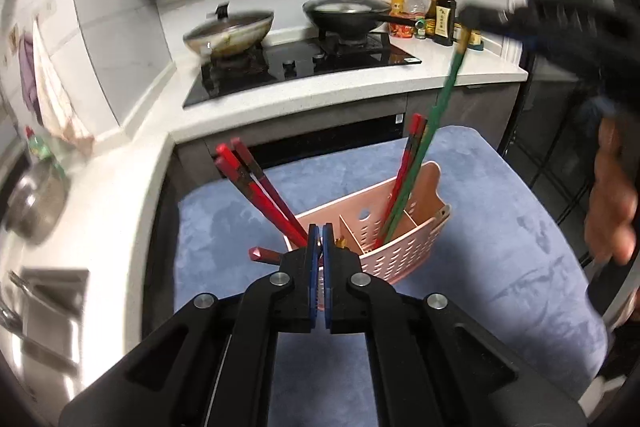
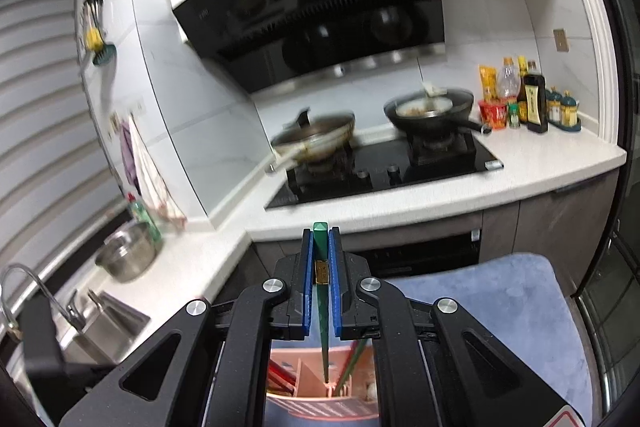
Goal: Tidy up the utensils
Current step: 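Open both tools to release the spoon and chopstick into the holder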
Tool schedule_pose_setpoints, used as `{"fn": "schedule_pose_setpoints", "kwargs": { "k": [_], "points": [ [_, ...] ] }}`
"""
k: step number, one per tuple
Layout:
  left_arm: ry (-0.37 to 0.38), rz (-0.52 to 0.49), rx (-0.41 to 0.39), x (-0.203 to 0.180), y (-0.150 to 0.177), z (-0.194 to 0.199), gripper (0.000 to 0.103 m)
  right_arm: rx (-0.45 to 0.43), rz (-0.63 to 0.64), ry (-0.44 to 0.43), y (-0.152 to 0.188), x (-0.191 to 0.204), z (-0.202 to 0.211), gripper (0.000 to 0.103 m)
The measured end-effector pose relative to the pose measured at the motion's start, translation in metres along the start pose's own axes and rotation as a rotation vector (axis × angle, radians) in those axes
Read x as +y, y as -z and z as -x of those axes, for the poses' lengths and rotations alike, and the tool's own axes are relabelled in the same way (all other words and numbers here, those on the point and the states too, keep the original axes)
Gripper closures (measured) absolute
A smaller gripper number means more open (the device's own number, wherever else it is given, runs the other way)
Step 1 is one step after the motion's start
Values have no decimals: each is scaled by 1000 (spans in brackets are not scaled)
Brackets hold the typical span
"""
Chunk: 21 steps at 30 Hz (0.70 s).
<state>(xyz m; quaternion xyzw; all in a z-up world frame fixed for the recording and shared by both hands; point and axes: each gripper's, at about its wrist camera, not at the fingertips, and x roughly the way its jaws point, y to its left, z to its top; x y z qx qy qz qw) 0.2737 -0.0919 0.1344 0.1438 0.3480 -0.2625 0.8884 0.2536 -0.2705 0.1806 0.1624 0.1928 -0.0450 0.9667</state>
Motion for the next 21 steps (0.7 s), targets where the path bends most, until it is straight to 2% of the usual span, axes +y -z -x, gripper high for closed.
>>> {"fn": "schedule_pose_setpoints", "kwargs": {
  "k": [2, 12, 20, 21],
  "points": [
    [4, 23, -27, 2, -1, -2, 102, 31, 4, 3, 10, -2, -9, 96],
    [-2, 63, -46, 5, -19, -16, 102, 101, 34, 16, 37, -2, -22, 96],
    [13, 76, -18, 7, -21, -31, 100, 133, 42, 21, 47, -3, -29, 95],
    [15, 82, -18, 6, -21, -32, 99, 128, 41, 23, 47, -3, -29, 91]
  ]
}}
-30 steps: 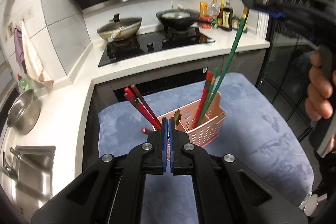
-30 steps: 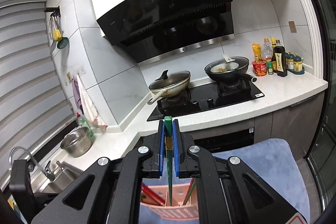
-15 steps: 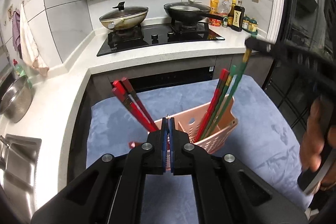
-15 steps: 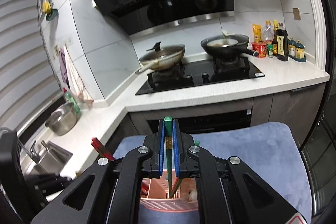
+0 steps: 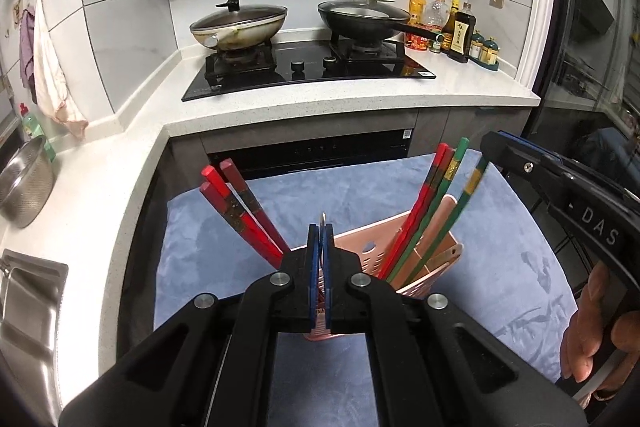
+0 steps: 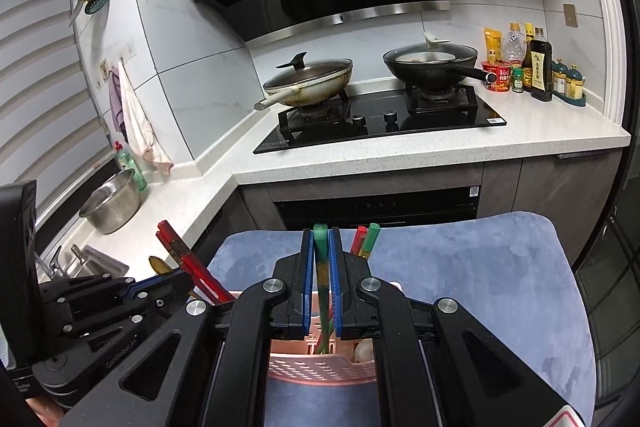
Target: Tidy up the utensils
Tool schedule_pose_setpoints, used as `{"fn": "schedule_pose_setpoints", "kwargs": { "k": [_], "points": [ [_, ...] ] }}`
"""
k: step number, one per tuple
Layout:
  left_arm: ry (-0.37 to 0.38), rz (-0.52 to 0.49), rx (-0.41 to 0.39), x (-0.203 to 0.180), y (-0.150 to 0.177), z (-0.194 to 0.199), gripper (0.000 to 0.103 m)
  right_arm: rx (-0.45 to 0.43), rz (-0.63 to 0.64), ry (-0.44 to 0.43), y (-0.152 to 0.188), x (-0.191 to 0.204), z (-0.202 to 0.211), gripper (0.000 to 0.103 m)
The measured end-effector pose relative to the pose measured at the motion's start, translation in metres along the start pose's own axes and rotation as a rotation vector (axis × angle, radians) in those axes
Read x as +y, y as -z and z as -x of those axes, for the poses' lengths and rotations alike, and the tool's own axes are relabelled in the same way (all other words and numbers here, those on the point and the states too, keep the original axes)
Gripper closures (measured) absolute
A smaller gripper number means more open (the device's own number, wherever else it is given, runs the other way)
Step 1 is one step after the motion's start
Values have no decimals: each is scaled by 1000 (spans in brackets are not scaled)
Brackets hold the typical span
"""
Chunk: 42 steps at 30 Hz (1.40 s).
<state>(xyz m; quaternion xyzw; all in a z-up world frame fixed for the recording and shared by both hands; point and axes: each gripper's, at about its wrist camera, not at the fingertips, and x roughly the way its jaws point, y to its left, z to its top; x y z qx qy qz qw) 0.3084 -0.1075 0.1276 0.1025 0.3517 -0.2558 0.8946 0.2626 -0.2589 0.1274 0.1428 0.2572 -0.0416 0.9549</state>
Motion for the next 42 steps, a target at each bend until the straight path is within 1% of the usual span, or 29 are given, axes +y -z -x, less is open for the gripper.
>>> {"fn": "schedule_pose_setpoints", "kwargs": {
  "k": [1, 2, 3, 4, 5, 6, 10, 13, 17, 21, 23, 26, 31, 33, 34, 36, 39, 42],
  "points": [
    [-1, 15, -5, 1, 0, 0, 97, -2, 1, 5, 0, 0, 0, 84],
    [-4, 37, -10, 3, 0, 0, 91, -5, 1, 6, 0, -1, 1, 81],
    [-2, 60, -18, 6, -1, 1, 73, -7, 0, 7, 0, -1, 1, 77],
    [-2, 76, -30, 8, -1, 2, 61, -9, -2, 8, -1, -1, 3, 73],
    [-5, 91, -51, 10, -1, 5, 59, -12, -3, 9, -1, -2, 4, 72],
    [-10, 91, -63, 10, -1, 7, 59, -17, -2, 10, -1, -1, 5, 69],
    [-22, 90, -76, 6, -2, 12, 59, -22, 9, 19, 0, -1, 11, 64],
    [-33, 96, -86, 4, 1, 18, 59, -19, 9, 20, 3, -4, 16, 62],
    [-58, 113, -103, 1, 10, 32, 58, -2, 9, 31, 12, -8, 24, 59],
    [-66, 137, -110, -7, 26, 49, 58, 26, 18, 45, 29, -13, 39, 58],
    [-78, 138, -104, -12, 34, 54, 58, 45, 28, 51, 40, -13, 48, 57],
    [-119, 127, -102, -22, 52, 63, 58, 62, 48, 65, 58, -11, 60, 57],
    [-121, 145, -65, -32, 81, 71, 58, 109, 92, 83, 92, -3, 78, 57],
    [-143, 147, -60, -36, 91, 75, 56, 124, 103, 88, 102, 0, 85, 57],
    [-151, 149, -59, -37, 96, 78, 56, 130, 108, 89, 106, 2, 87, 55],
    [-140, 168, -49, -37, 103, 80, 55, 139, 116, 100, 114, 5, 94, 53],
    [-154, 176, -34, -38, 109, 82, 55, 149, 122, 118, 119, 9, 101, 53],
    [-155, 183, -28, -39, 114, 86, 55, 147, 130, 158, 121, 13, 109, 53]
  ]
}}
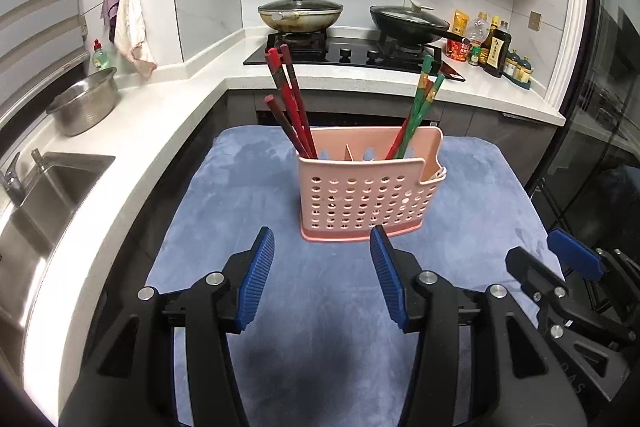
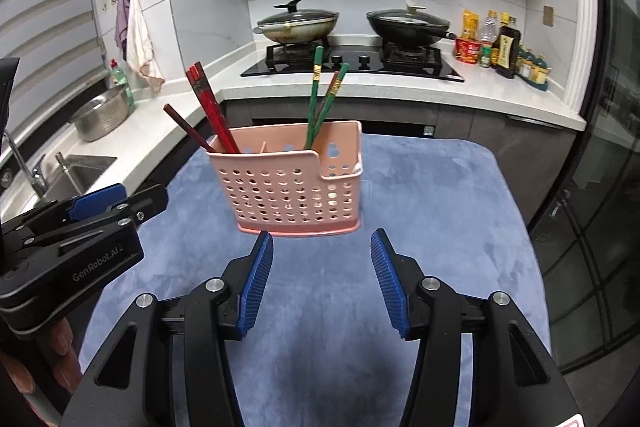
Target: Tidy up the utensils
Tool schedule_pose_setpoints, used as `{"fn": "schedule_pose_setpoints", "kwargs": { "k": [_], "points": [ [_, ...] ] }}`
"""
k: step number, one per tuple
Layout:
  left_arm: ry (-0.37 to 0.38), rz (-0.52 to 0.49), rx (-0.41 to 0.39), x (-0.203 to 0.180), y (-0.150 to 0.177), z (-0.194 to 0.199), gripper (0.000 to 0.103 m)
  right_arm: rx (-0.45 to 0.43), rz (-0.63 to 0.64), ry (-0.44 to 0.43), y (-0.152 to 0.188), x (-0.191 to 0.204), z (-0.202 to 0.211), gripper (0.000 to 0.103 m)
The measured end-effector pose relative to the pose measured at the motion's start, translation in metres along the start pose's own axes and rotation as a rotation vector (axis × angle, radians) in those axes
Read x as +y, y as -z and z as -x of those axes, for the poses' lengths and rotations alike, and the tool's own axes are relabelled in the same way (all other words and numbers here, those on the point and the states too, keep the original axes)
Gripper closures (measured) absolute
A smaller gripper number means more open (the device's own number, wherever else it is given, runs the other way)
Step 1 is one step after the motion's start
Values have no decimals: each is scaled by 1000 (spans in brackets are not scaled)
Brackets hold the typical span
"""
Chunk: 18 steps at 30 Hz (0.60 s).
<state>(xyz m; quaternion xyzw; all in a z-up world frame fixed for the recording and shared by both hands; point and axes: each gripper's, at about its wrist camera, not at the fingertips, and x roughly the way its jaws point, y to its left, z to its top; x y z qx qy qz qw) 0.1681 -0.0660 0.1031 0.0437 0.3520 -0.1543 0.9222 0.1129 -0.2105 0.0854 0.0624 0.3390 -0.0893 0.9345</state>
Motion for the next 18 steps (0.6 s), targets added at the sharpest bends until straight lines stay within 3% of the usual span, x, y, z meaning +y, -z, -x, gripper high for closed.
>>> {"fn": "schedule_pose_setpoints", "kwargs": {
  "k": [3, 5, 14, 18],
  "points": [
    [2, 18, 7, 2, 4, 2, 54, 7, -12, 12, 1, 0, 5, 53],
    [-4, 28, 11, 5, 4, 2, 45, 12, -18, 4, 3, 0, 6, 53],
    [-26, 15, 9, 3, 7, 5, 41, 14, 3, 9, 5, 4, 8, 53],
    [-35, 13, 1, 2, 7, 8, 31, 2, 9, 20, 6, 4, 10, 43]
  ]
}}
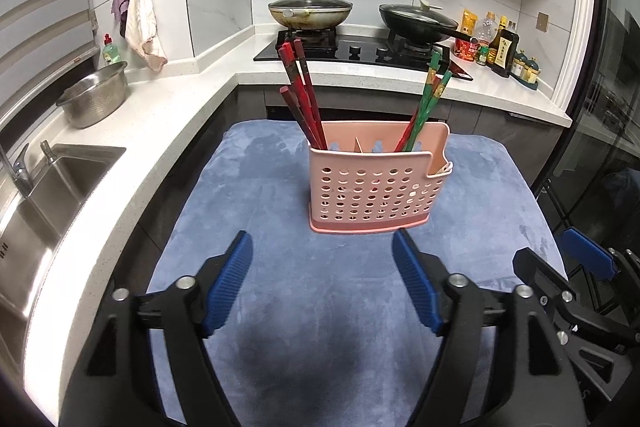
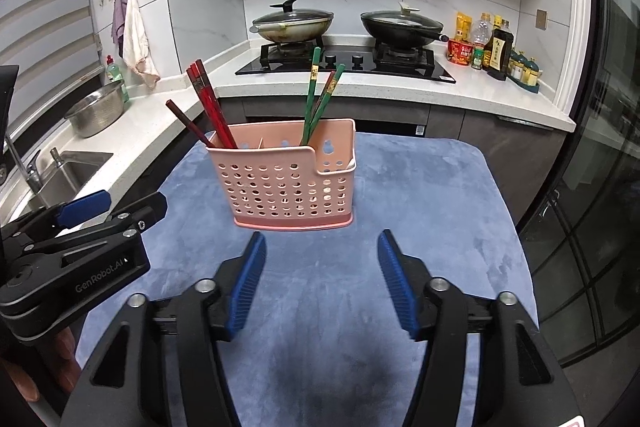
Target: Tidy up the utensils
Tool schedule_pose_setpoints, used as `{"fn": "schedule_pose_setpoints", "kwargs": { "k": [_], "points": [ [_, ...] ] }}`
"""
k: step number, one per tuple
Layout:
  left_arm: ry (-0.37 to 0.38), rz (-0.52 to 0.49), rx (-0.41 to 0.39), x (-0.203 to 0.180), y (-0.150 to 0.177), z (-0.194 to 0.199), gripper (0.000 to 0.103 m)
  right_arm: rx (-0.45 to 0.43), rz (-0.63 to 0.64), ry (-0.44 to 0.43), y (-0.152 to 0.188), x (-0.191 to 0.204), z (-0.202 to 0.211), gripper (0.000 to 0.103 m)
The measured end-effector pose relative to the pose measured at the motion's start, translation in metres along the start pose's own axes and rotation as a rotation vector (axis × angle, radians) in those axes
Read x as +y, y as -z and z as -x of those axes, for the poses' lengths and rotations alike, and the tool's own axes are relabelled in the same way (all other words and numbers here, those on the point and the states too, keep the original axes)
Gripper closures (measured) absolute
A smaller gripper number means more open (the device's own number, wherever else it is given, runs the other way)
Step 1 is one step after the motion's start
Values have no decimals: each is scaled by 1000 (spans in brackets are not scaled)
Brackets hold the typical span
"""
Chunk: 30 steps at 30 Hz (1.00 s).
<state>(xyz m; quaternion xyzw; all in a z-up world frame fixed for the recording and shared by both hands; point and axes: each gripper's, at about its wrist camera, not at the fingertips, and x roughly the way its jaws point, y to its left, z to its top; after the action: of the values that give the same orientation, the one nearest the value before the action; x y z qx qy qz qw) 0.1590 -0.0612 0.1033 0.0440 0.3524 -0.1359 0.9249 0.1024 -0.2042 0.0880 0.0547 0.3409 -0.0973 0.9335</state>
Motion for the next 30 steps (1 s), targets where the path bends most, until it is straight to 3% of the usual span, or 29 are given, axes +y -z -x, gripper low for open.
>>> {"fn": "schedule_pose_setpoints", "kwargs": {
  "k": [5, 7, 14, 17, 30],
  "points": [
    [-4, -2, 0, -1, 0, 0, 27, 4, 0, 1, 0, -2, 0, 35],
    [-14, 2, 0, -1, 1, 0, 24, 3, -2, -6, 0, -3, -1, 22],
    [-31, 14, 4, 2, 1, -3, 17, 14, -7, -6, 1, -4, -4, 18],
    [-36, 30, 11, 7, 1, -5, 9, 18, -12, -4, 1, -4, -5, 6],
    [-71, 14, 7, 6, 4, -6, 7, 7, 0, 37, 0, -2, -7, 6]
  ]
}}
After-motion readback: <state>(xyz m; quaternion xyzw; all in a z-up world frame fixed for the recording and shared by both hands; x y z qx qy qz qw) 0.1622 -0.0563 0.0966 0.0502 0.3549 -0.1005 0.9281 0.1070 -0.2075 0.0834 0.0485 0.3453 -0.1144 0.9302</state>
